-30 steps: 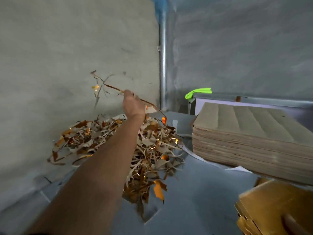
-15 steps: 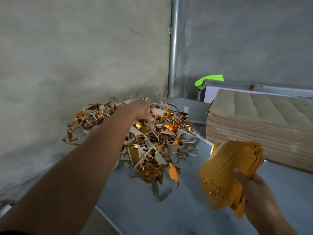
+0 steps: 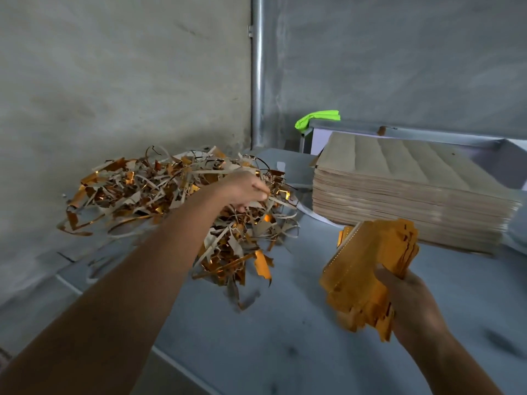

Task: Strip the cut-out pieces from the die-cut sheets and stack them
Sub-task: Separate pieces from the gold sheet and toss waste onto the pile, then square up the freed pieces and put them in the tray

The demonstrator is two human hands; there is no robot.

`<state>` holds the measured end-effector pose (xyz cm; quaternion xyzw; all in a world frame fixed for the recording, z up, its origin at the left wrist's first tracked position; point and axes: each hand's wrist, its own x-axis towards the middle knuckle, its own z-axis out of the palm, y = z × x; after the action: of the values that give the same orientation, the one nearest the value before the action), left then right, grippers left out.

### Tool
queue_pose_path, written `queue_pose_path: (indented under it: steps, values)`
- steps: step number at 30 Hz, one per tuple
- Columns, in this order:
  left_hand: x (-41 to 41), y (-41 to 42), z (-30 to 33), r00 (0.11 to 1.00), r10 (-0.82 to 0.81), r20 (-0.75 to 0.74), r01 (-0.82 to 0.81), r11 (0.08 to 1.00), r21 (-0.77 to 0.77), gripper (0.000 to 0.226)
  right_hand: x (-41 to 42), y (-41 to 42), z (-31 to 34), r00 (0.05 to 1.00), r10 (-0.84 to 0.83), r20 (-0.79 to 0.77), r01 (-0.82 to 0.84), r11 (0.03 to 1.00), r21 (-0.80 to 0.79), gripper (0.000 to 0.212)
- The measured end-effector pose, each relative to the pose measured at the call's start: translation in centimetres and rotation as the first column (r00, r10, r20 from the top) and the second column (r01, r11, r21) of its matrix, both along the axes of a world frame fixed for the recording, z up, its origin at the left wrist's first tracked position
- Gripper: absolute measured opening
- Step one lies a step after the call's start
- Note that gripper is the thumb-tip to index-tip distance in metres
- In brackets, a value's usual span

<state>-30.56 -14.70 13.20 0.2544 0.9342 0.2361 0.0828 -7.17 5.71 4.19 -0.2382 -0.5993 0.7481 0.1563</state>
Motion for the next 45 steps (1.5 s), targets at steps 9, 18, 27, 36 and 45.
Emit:
queue_pose_path:
  steps: [9,18,27,36,45]
  values:
    - [4.8,4.6,-0.8,0.992,-0.124,-0.037,0.128,0.984,0.123,0.030,1.1,1.2,0.3,1.000,-0.030,-0.003,0.030,0.999,0.039,0.036]
    - [13.0,10.9,-6.0,0.877,-0.283,0.389,0.042,0.851,0.524,0.071,2.7,1.7,0.3,0.999,-0.001,-0.043,0.004,0.998,0.064,0.022]
    - [19.6,16.0,-11.6,0.802,-0.440,0.404,-0.174,0.474,0.863,0.039,4.8,3.6,-0.5,0.963,-0.109,-0.247,0.174,0.949,0.263,0.019]
    - [20.3,18.1,-14.3,0.829,-0.497,0.257,-0.083,0.346,0.934,0.048,5.6,4.9,-3.8,0.898,-0.235,-0.373,0.351,0.892,0.284,0.031]
    - [19.8,18.4,-15.6,0.786,-0.582,0.209,0.052,0.399,0.915,0.044,5.2,5.5,-4.7,0.941,-0.180,-0.286,0.280,0.888,0.364,0.040]
